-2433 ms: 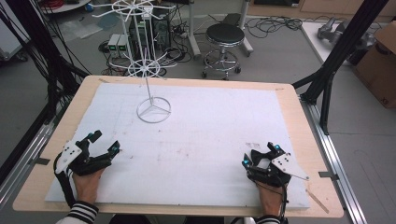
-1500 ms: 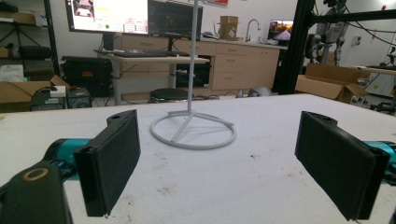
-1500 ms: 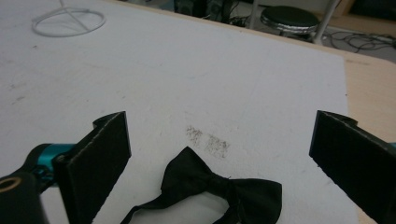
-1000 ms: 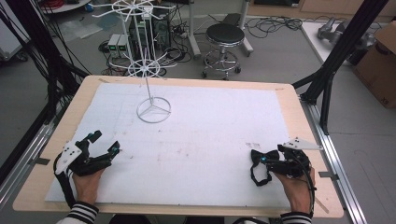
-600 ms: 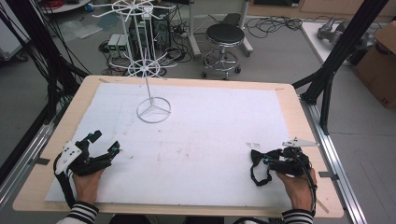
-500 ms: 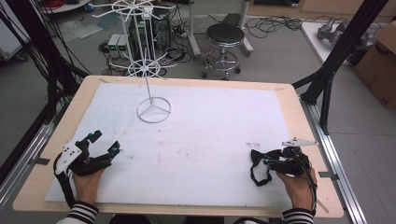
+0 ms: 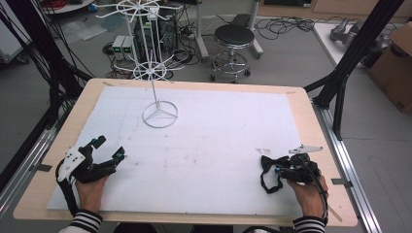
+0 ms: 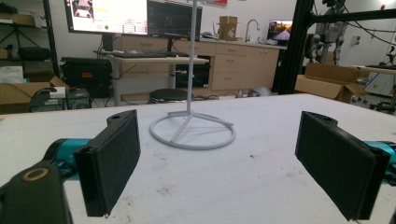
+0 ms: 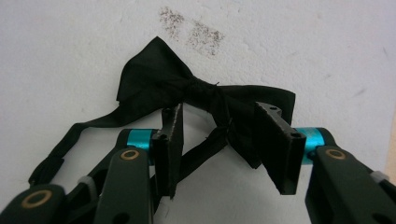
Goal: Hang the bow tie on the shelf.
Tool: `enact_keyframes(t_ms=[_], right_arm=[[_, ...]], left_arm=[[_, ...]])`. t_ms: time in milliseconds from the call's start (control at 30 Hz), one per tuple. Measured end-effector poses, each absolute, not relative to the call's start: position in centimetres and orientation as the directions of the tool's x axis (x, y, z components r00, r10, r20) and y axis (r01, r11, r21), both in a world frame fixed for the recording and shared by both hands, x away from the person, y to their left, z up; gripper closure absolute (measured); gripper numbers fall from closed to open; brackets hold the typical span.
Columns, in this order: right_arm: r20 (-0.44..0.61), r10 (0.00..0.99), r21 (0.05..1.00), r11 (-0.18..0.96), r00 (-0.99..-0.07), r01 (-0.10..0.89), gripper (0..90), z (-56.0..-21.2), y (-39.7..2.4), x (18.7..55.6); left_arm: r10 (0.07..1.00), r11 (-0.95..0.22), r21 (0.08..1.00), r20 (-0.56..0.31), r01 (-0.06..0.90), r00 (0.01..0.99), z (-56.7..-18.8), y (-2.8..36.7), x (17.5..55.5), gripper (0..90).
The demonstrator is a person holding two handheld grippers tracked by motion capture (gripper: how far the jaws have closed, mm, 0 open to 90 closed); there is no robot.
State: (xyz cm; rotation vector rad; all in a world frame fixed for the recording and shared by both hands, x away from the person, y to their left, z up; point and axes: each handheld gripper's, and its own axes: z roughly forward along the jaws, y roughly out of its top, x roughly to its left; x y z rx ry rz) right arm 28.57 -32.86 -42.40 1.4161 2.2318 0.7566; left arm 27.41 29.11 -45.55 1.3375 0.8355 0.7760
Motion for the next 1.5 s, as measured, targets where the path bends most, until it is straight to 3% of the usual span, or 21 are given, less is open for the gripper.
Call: enact_keyframes(t_ms=[467,767,833,1500], right_arm=[[-0.011,0.916,0.601,0.326,-0.400,0.730,72.2,-42.72,-33.22,29.18],[-0.067,0.904,0.595,0.376,-0.423,0.710,79.1,-42.77,-33.01,29.04],[-0.060,0.898,0.602,0.380,-0.435,0.703,84.1,-42.78,-33.15,28.87],[0.008,0.897,0.700,0.310,-0.441,0.643,84.9,-42.20,-32.89,28.34]], left_arm=[[0.863,0.083,0.997,-0.069,-0.006,0.501,-45.56,29.10,27.41,14.5],[0.863,0.082,0.997,-0.068,-0.006,0.501,-45.56,29.08,27.40,14.5],[0.863,0.082,0.997,-0.068,-0.006,0.501,-45.56,29.08,27.40,14.5],[0.863,0.075,0.997,-0.061,-0.007,0.502,-45.55,29.01,27.39,14.5]])
